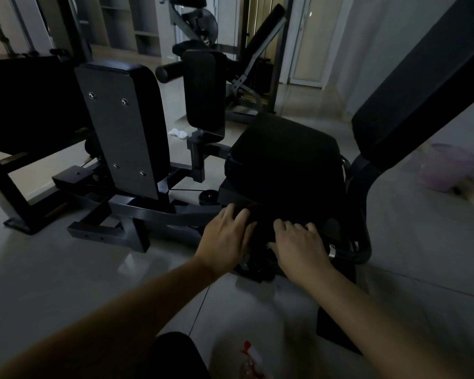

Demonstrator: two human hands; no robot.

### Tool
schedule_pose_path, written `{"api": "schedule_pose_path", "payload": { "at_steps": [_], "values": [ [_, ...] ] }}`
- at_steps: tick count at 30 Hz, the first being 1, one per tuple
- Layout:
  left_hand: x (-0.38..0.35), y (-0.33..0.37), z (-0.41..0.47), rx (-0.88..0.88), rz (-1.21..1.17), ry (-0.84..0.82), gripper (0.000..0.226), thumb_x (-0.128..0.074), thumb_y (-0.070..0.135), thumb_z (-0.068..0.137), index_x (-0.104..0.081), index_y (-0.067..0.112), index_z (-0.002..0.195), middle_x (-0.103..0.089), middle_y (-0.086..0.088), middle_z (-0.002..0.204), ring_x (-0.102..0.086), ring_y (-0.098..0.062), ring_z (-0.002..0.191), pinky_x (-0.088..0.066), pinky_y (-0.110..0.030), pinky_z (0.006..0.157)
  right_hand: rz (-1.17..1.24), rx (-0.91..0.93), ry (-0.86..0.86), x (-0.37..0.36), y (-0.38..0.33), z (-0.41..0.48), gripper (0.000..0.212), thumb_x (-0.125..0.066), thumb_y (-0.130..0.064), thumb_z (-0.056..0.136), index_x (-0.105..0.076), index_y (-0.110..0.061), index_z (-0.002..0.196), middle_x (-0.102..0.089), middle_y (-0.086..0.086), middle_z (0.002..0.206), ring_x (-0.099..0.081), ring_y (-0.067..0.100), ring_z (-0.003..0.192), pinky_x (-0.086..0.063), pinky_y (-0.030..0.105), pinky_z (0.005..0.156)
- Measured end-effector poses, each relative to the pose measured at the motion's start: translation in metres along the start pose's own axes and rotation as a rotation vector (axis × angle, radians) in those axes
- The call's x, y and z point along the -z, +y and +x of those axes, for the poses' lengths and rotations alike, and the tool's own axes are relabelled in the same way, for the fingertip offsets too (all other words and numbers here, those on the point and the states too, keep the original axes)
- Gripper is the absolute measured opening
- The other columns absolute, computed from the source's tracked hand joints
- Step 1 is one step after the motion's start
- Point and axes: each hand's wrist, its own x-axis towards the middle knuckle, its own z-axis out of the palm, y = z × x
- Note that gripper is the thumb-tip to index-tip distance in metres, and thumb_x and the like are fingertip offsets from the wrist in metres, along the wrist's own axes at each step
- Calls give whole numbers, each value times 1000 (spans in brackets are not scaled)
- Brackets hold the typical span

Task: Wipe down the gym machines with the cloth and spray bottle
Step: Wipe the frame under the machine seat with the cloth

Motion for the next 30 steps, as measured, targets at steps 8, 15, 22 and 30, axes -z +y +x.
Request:
{"api": "schedule_pose_path", "payload": {
  "at_steps": [8,15,22,30],
  "values": [
    [12,-11,76,351,-53,-623,31,-40,32,102,-57,10,88,-58,-10,83,-58,-27,75,-46,-35,70,-13,14,33,-10,3,1,23,-49,-33,99,-49,-16,115,-64,4,104,-62,26,97,-38,44,94],
    [20,-2,87,288,-8,-825,29,-38,31,107,-59,14,98,-56,-1,90,-60,-24,90,-45,-34,82,-46,2,10,-6,1,1,26,-50,-24,97,-46,-15,120,-63,5,110,-61,26,101,-36,44,97],
    [47,3,29,-205,179,-446,38,-42,38,106,-56,16,134,-58,-4,120,-55,-19,110,-51,-37,93,-118,31,37,-6,3,0,41,-39,-43,103,-47,-12,128,-63,6,114,-61,25,101,-37,43,93],
    [40,27,56,-199,542,-637,29,-63,31,96,-58,12,117,-60,-2,93,-65,-22,92,-51,-32,77,-95,41,59,-10,3,4,25,-59,-32,95,-53,-12,109,-66,6,93,-64,26,84,-42,44,87]
  ]
}}
